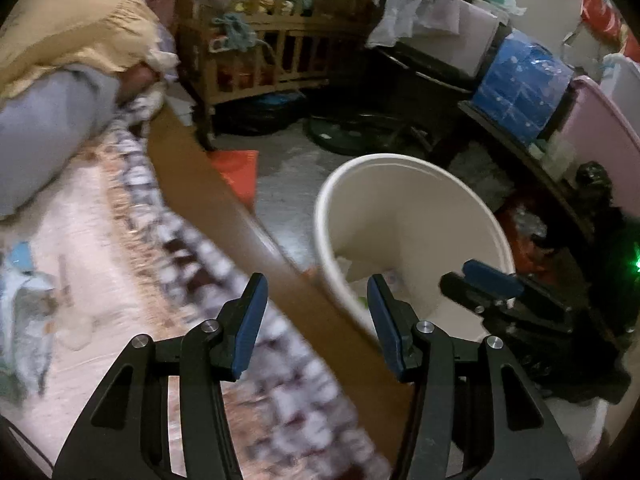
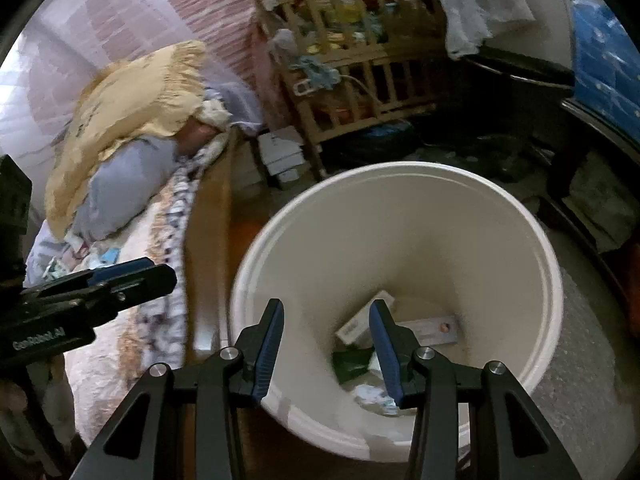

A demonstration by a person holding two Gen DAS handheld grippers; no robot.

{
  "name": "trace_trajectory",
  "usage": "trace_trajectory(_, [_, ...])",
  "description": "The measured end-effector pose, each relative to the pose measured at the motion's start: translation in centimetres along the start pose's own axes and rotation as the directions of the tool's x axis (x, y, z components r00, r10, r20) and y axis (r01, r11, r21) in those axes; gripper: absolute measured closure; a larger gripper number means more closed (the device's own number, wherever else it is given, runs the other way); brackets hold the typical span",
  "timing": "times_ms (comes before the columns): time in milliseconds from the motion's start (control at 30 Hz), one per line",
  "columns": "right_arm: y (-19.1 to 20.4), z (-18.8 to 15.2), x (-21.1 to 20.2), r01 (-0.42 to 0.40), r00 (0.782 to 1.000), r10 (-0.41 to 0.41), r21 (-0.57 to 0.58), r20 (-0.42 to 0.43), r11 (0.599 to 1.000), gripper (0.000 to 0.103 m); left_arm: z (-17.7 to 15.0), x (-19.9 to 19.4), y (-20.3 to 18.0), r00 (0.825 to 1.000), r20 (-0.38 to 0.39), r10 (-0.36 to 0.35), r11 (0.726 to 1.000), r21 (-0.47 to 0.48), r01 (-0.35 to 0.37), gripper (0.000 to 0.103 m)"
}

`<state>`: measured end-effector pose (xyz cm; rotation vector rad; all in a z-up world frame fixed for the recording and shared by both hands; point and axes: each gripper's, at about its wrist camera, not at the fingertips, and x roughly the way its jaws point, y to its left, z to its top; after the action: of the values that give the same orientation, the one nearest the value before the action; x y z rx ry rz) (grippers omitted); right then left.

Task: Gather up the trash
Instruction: 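Move both open tools back to the trash pile on the bed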

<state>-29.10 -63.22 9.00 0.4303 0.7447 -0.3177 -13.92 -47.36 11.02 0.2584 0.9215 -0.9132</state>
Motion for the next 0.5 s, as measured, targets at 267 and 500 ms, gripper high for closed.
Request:
trace_trajectory(267, [4.8,-0.7,0.1,-0.066,0.998,0.065,-0.044,-0.015,0.997,0.060,-2.4,-3.9,4.6,0.994,0.034,0.107,0.994,-0.040,-0.105,0.053])
trace_trajectory(500, [10.7,-1.5,1.3,-0.144,0.988,0.137,-0.113,-0.073,0.983,0.060,-5.4,-7.8,9.8,0.981,0.049,0.188,0.977,-0.113,-0.182,0.053])
